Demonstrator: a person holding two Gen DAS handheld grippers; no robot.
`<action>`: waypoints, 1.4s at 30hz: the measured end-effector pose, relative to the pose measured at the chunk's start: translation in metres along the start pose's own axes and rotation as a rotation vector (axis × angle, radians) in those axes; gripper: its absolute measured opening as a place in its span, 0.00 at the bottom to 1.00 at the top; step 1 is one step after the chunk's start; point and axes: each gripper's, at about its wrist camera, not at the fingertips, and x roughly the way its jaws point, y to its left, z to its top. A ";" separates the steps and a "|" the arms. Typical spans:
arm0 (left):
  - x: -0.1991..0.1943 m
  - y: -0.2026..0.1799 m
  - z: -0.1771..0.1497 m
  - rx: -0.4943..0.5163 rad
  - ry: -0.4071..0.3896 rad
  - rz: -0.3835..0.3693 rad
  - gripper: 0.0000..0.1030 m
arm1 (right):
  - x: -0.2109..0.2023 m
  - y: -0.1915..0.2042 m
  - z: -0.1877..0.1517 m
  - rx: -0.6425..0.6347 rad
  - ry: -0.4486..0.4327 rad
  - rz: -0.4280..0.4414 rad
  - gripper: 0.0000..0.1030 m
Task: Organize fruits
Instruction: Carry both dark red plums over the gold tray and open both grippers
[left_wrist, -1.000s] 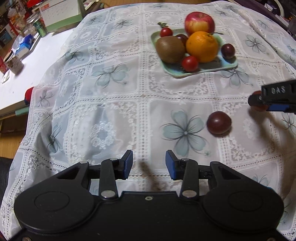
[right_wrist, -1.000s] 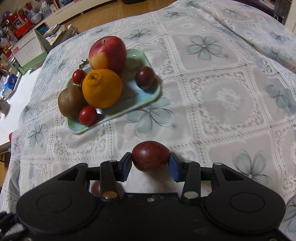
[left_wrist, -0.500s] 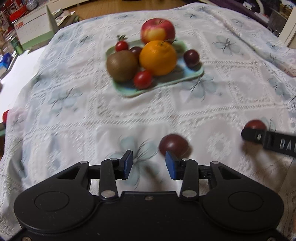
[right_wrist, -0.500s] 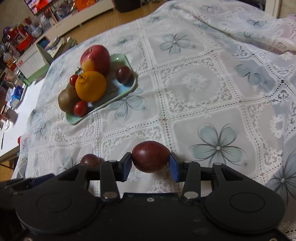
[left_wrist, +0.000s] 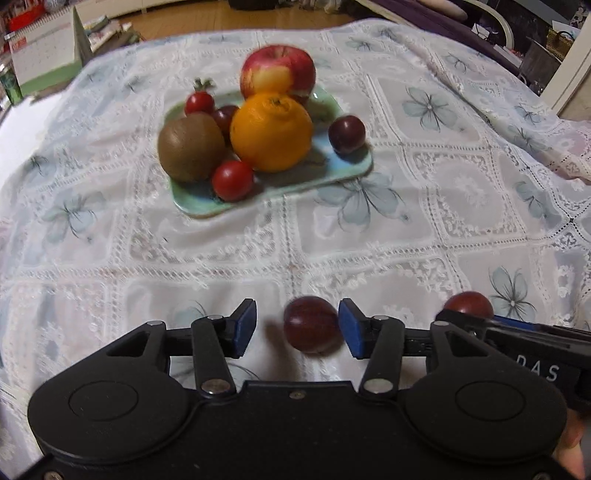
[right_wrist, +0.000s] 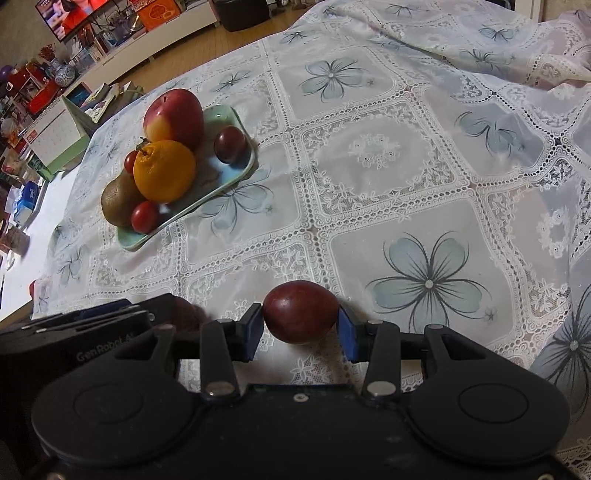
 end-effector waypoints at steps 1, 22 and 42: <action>0.003 -0.001 -0.001 -0.006 0.019 -0.007 0.55 | 0.000 -0.001 0.000 0.004 0.002 0.006 0.43; -0.029 0.025 -0.029 -0.127 0.053 0.008 0.47 | -0.004 -0.005 -0.005 0.000 -0.002 0.006 0.43; -0.145 0.028 -0.164 -0.029 0.012 0.048 0.47 | -0.096 0.027 -0.097 -0.237 0.123 0.109 0.43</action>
